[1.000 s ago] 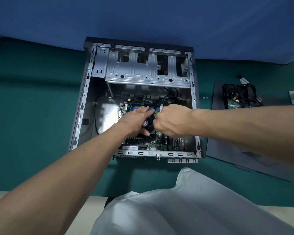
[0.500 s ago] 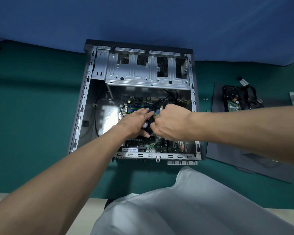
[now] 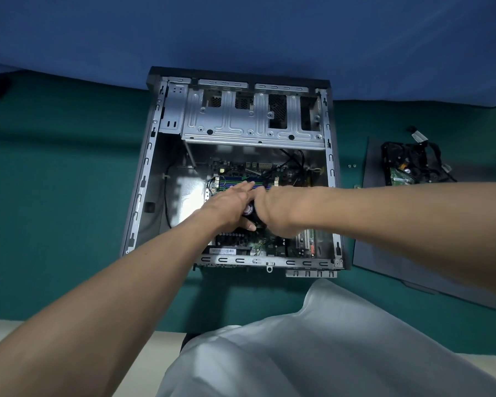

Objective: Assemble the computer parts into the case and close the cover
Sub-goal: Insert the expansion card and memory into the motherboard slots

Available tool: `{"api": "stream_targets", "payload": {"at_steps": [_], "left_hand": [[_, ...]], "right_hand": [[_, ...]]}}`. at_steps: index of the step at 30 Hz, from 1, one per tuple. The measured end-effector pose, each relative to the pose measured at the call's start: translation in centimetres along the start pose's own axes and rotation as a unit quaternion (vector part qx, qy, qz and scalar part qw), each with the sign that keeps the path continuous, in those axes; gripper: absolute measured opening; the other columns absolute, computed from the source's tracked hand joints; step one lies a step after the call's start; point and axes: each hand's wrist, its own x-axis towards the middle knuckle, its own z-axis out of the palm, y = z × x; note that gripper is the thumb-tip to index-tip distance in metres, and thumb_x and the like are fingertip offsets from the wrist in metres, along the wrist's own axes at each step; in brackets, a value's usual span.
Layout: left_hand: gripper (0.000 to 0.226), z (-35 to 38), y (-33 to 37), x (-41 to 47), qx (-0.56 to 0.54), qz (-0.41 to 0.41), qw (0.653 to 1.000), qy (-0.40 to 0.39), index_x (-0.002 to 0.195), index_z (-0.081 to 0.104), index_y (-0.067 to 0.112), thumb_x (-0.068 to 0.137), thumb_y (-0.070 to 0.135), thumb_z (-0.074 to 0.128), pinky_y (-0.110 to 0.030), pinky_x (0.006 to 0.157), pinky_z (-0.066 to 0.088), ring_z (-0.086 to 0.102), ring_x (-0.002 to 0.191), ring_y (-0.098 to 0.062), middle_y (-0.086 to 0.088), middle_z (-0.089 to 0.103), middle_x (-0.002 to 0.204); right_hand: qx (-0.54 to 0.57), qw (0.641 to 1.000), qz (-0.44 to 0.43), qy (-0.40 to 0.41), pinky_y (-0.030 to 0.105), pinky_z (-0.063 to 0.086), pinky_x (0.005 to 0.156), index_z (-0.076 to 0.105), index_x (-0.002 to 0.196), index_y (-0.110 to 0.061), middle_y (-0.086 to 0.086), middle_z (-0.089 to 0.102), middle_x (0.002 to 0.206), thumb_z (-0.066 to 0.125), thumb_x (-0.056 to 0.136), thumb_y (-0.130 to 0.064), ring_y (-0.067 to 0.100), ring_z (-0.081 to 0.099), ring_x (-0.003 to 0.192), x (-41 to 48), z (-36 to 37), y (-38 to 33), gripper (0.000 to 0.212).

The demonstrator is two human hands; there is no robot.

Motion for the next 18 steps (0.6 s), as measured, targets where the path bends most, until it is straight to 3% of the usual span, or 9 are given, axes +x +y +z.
{"api": "stream_targets", "payload": {"at_steps": [3, 6, 8, 10, 12, 14, 16, 18], "left_hand": [[0.082, 0.0, 0.0, -0.1, 0.006, 0.001, 1.0, 0.007, 0.15, 0.031, 0.023, 0.082, 0.03, 0.076, -0.039, 0.118, 0.02, 0.017, 0.147, -0.018, 0.002, 0.02, 0.16], [0.091, 0.0, 0.1, 0.0, 0.018, 0.005, 1.0, 0.003, 0.153, 0.021, 0.025, 0.082, 0.03, 0.077, -0.039, 0.119, 0.019, 0.013, 0.148, -0.018, 0.001, 0.014, 0.162], [0.095, 0.1, 0.1, 0.2, 0.02, 0.0, 1.0, -0.01, 0.154, 0.015, 0.027, 0.081, 0.029, 0.077, -0.04, 0.12, 0.015, 0.005, 0.149, -0.015, 0.003, 0.007, 0.163], [0.097, 0.1, 0.1, 0.4, 0.023, -0.005, 1.0, -0.016, 0.155, 0.013, 0.029, 0.081, 0.028, 0.077, -0.04, 0.121, 0.013, 0.003, 0.149, -0.014, 0.004, 0.004, 0.163], [0.099, 0.0, 0.2, 0.5, 0.022, -0.008, 1.0, -0.02, 0.155, 0.01, 0.031, 0.082, 0.027, 0.076, -0.039, 0.121, 0.012, 0.002, 0.149, -0.014, 0.005, 0.003, 0.163], [0.1, 0.0, 0.2, 0.4, 0.02, -0.008, 1.0, -0.019, 0.155, 0.009, 0.031, 0.081, 0.027, 0.076, -0.038, 0.121, 0.011, 0.001, 0.149, -0.014, 0.004, 0.003, 0.163], [0.099, 0.0, 0.1, 0.3, 0.016, -0.005, 1.0, -0.014, 0.155, 0.011, 0.03, 0.081, 0.027, 0.077, -0.038, 0.121, 0.011, 0.002, 0.149, -0.014, 0.003, 0.004, 0.163], [0.098, 0.0, 0.0, 0.2, 0.006, -0.002, 1.0, -0.009, 0.155, 0.012, 0.028, 0.082, 0.027, 0.077, -0.037, 0.121, 0.011, 0.003, 0.149, -0.014, 0.003, 0.005, 0.163]], "right_hand": [[-0.134, 0.982, -0.083, 0.103, 0.034, 0.044, 0.067, 0.055, 0.122, -0.01, 0.009, 0.059, 0.121, 0.039, 0.102, -0.017, 0.029, 0.061, 0.097, -0.2, -0.1, 1.0, 0.026], [-0.181, 0.966, -0.133, 0.129, 0.032, 0.037, 0.061, 0.058, 0.105, -0.011, 0.01, 0.062, 0.1, 0.039, 0.099, -0.017, 0.025, 0.049, 0.072, -0.4, 0.3, 2.7, 0.021], [-0.101, 0.982, -0.099, 0.127, 0.031, 0.038, 0.058, 0.053, 0.084, -0.011, 0.008, 0.057, 0.079, 0.045, 0.093, -0.013, 0.023, 0.048, 0.065, -0.4, 1.1, 2.8, 0.012], [0.106, 0.989, 0.017, 0.103, 0.026, 0.037, 0.052, 0.041, 0.069, -0.011, 0.006, 0.045, 0.068, 0.048, 0.09, -0.012, 0.018, 0.045, 0.058, 0.2, 1.8, 2.6, 0.022], [0.324, 0.932, 0.145, 0.072, 0.024, 0.036, 0.046, 0.045, 0.077, -0.01, 0.005, 0.043, 0.07, 0.048, 0.093, -0.013, 0.016, 0.045, 0.059, 0.8, 1.9, 2.3, 0.016], [0.395, 0.898, 0.187, 0.041, 0.022, 0.041, 0.044, 0.052, 0.099, -0.007, 0.007, 0.049, 0.079, 0.048, 0.095, -0.011, 0.018, 0.052, 0.065, 0.5, 1.5, 1.9, 0.007], [0.325, 0.936, 0.132, 0.01, 0.023, 0.049, 0.058, 0.047, 0.12, -0.005, 0.013, 0.054, 0.109, 0.047, 0.096, -0.008, 0.023, 0.059, 0.085, 0.1, 1.1, 1.2, 0.024], [0.151, 0.987, 0.056, 0.011, 0.026, 0.044, 0.069, 0.035, 0.137, 0.0, 0.012, 0.048, 0.124, 0.044, 0.099, -0.013, 0.024, 0.053, 0.099, -0.4, 1.0, 0.4, 0.041]]}}
